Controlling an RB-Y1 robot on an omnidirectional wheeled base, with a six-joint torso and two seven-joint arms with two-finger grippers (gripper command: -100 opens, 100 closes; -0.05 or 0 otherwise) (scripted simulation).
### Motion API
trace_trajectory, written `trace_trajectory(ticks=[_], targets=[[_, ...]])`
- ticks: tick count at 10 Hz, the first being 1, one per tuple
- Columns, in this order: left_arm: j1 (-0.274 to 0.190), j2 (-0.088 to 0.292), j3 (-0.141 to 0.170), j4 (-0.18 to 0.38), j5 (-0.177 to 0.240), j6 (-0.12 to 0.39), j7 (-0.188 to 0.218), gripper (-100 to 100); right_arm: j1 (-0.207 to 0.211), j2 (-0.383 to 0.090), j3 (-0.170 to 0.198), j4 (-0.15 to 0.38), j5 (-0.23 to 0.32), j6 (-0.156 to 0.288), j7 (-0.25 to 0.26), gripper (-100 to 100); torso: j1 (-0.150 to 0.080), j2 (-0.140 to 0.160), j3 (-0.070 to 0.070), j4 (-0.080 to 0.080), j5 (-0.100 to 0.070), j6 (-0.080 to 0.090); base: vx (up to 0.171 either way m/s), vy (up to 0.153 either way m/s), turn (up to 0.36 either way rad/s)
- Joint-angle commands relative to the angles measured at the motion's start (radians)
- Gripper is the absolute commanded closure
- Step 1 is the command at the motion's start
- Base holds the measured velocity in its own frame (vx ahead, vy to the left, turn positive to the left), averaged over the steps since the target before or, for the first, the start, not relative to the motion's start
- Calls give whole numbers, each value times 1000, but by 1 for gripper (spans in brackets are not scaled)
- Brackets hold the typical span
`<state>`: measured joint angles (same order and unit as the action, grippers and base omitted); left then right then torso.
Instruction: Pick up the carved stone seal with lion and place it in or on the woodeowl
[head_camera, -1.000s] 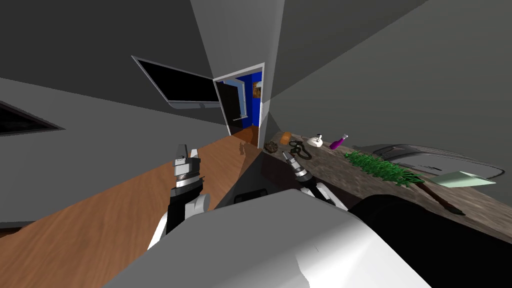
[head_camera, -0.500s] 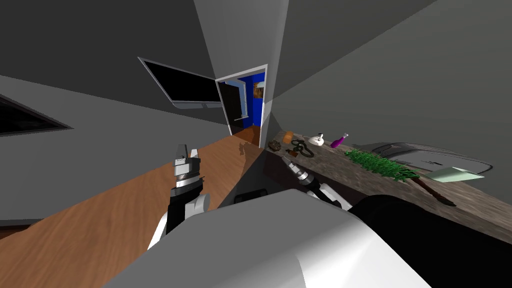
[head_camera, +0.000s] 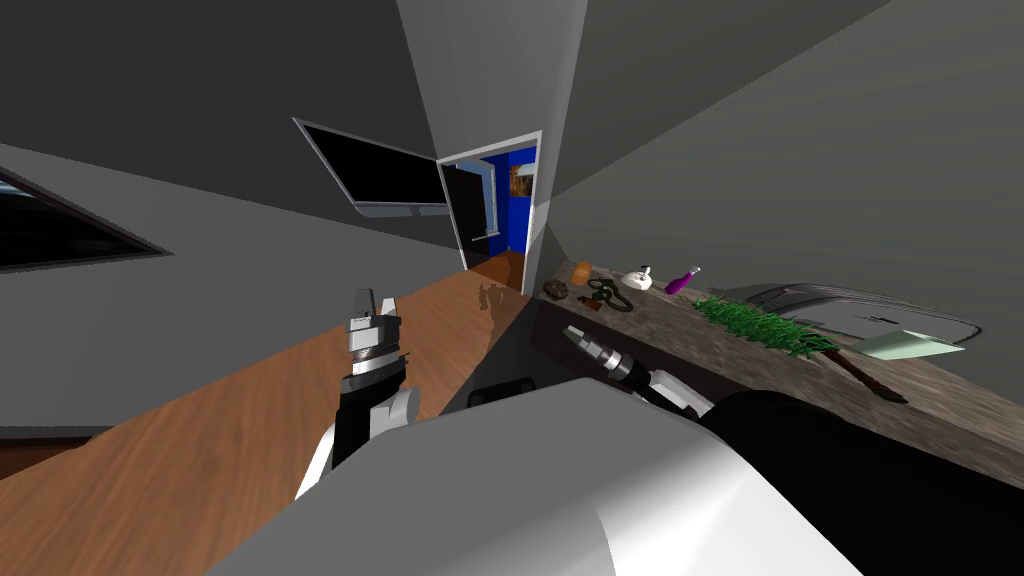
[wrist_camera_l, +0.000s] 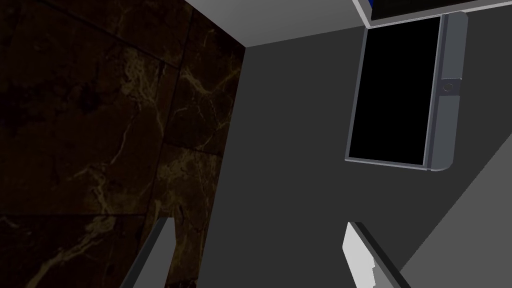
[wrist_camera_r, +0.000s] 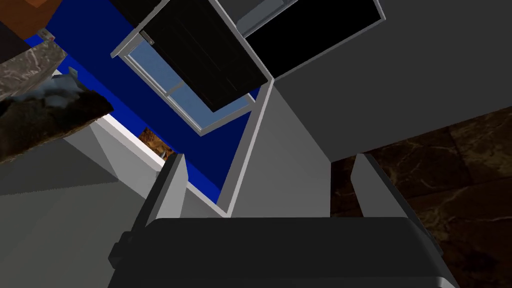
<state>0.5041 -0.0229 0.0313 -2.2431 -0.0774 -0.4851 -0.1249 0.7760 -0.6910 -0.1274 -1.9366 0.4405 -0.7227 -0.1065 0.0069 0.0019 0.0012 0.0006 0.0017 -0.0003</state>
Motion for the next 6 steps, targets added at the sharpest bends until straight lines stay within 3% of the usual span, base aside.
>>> trace_trajectory(ticks=[1,2,3,6], targets=[[0,0,0,0,0,0,0,0,13,-50,-2,12,12,-4,-2,-100,0,0,0,0,0,0,-18,116,11],[0,0,0,0,0,0,0,0,13,-63,-2,12,12,-4,-2,-100,0,-1,-1,0,0,0,-3,55,-9],[0,0,0,0,0,0,0,0,30,-101,6,49,38,-13,0,-100,-3,-2,-1,0,0,0,-14,74,53],[0,0,0,0,0,0,0,0,45,-191,15,87,61,-22,3,-100,-1,-2,-1,0,0,0,-17,93,28]])
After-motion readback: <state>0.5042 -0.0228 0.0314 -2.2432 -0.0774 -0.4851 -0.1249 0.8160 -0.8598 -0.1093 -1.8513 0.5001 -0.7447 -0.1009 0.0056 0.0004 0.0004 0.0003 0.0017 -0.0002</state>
